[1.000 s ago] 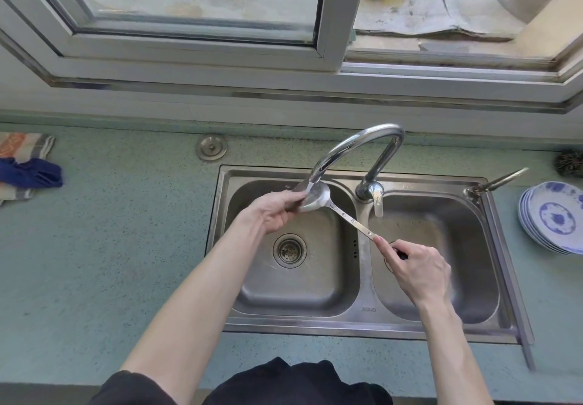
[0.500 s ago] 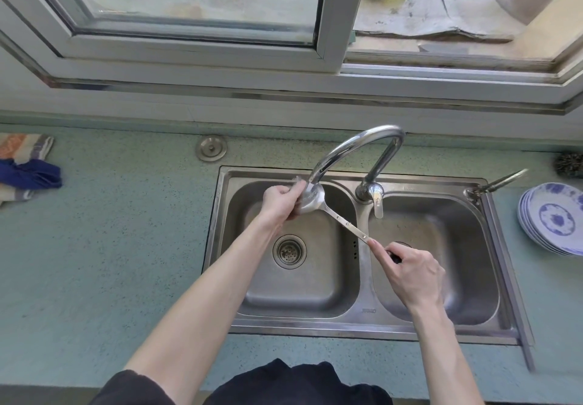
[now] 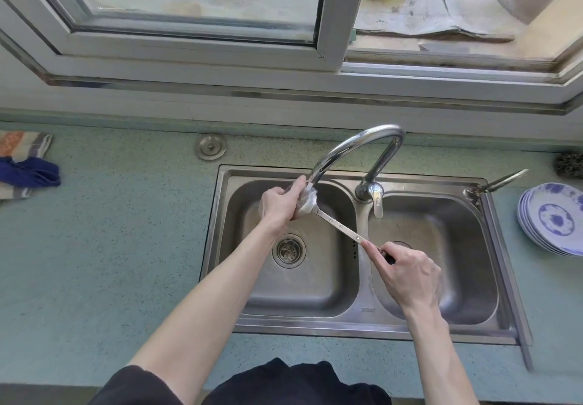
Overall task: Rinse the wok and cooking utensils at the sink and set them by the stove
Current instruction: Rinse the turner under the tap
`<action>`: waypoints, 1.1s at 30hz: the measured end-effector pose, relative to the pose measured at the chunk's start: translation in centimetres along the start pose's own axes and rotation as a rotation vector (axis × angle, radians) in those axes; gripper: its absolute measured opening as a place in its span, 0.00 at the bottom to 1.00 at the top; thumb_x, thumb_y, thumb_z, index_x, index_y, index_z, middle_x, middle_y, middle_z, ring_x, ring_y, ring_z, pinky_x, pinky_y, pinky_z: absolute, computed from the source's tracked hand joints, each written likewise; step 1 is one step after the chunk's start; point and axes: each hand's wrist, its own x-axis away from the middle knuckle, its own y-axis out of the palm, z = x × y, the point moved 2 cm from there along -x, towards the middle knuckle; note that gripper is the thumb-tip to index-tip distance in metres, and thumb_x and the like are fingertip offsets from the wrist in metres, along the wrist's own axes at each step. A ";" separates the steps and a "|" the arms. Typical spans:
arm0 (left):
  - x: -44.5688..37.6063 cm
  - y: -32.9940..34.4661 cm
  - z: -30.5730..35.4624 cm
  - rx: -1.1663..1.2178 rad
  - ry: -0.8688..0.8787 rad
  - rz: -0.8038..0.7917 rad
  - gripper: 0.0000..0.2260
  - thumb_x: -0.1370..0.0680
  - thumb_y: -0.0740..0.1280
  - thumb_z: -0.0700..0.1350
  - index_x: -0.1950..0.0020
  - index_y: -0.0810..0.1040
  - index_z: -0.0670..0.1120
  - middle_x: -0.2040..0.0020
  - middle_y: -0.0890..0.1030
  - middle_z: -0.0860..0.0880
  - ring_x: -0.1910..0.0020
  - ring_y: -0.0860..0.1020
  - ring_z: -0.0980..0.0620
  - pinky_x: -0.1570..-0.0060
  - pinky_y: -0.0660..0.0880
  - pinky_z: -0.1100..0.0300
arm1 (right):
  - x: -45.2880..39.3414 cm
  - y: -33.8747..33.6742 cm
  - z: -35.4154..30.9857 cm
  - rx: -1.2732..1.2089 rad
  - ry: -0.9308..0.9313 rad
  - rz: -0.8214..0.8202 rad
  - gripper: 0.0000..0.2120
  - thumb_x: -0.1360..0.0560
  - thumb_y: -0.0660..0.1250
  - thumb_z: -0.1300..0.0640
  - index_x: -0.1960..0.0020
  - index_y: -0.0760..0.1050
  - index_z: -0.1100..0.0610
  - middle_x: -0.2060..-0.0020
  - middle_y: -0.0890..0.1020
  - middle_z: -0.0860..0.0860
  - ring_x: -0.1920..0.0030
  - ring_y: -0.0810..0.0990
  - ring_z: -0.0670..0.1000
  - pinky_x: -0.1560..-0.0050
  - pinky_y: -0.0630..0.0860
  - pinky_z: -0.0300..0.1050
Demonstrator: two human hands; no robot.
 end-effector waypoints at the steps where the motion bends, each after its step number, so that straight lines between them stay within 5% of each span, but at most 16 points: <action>1: -0.2 0.0 -0.2 0.019 0.016 -0.018 0.23 0.28 0.71 0.69 0.63 0.76 0.48 0.64 0.81 0.54 0.62 0.78 0.52 0.62 0.70 0.57 | 0.0 0.1 0.0 0.005 0.000 -0.006 0.30 0.24 0.67 0.32 0.72 0.72 0.55 0.77 0.75 0.48 0.74 0.75 0.58 0.74 0.62 0.40; 4: 0.0 0.3 0.0 -0.018 0.056 -0.180 0.25 0.30 0.73 0.68 0.54 0.77 0.46 0.58 0.81 0.51 0.60 0.78 0.53 0.55 0.73 0.58 | -0.1 0.2 0.1 0.018 -0.003 0.006 0.32 0.23 0.65 0.30 0.71 0.72 0.54 0.76 0.76 0.49 0.73 0.76 0.59 0.73 0.62 0.40; 6: 0.7 0.8 0.3 -0.125 0.071 -0.249 0.40 0.40 0.75 0.74 0.42 0.75 0.45 0.48 0.81 0.50 0.50 0.79 0.53 0.42 0.76 0.53 | -0.4 0.3 0.1 0.029 -0.010 0.017 0.32 0.23 0.65 0.29 0.71 0.73 0.54 0.76 0.77 0.48 0.73 0.76 0.58 0.73 0.63 0.40; 8: 1.1 1.0 0.4 -0.291 0.072 -0.135 0.50 0.42 0.72 0.76 0.31 0.68 0.46 0.35 0.76 0.48 0.35 0.74 0.48 0.32 0.72 0.48 | -0.6 0.4 0.1 0.035 -0.012 0.010 0.31 0.24 0.66 0.29 0.71 0.73 0.54 0.76 0.77 0.48 0.72 0.77 0.58 0.74 0.64 0.41; 11: 1.6 1.1 0.7 -0.344 0.087 -0.034 0.47 0.35 0.69 0.75 0.27 0.67 0.45 0.31 0.76 0.45 0.31 0.74 0.43 0.33 0.71 0.49 | -0.9 0.4 0.4 0.038 -0.015 0.019 0.30 0.25 0.66 0.29 0.71 0.73 0.54 0.76 0.77 0.48 0.72 0.77 0.57 0.74 0.65 0.40; 19: 2.0 2.0 0.8 -0.357 0.084 0.088 0.40 0.33 0.63 0.77 0.34 0.73 0.49 0.36 0.81 0.48 0.36 0.77 0.43 0.38 0.71 0.50 | -0.8 0.0 0.9 0.009 -0.022 0.050 0.33 0.24 0.60 0.27 0.72 0.72 0.53 0.76 0.76 0.47 0.74 0.74 0.55 0.74 0.59 0.37; 22: 1.3 1.8 0.7 -0.319 0.017 0.143 0.33 0.30 0.63 0.75 0.38 0.78 0.52 0.41 0.83 0.51 0.39 0.79 0.45 0.41 0.70 0.52 | -0.4 0.4 0.9 -0.009 -0.010 0.035 0.32 0.24 0.60 0.27 0.72 0.72 0.53 0.77 0.75 0.47 0.75 0.74 0.56 0.75 0.64 0.39; 28: 0.0 1.6 1.2 -0.249 0.068 0.149 0.27 0.30 0.65 0.73 0.67 0.77 0.49 0.63 0.83 0.53 0.56 0.81 0.46 0.57 0.71 0.55 | 0.8 0.7 0.7 -0.093 0.068 0.020 0.30 0.24 0.66 0.31 0.72 0.70 0.54 0.77 0.74 0.48 0.74 0.75 0.58 0.74 0.72 0.44; 33: -1.0 1.2 0.7 -0.178 0.056 0.164 0.26 0.21 0.59 0.68 0.65 0.78 0.49 0.60 0.84 0.50 0.55 0.81 0.44 0.55 0.73 0.53 | 0.6 0.6 0.3 -0.111 0.087 0.021 0.29 0.26 0.69 0.31 0.71 0.73 0.54 0.77 0.75 0.48 0.73 0.76 0.59 0.72 0.71 0.44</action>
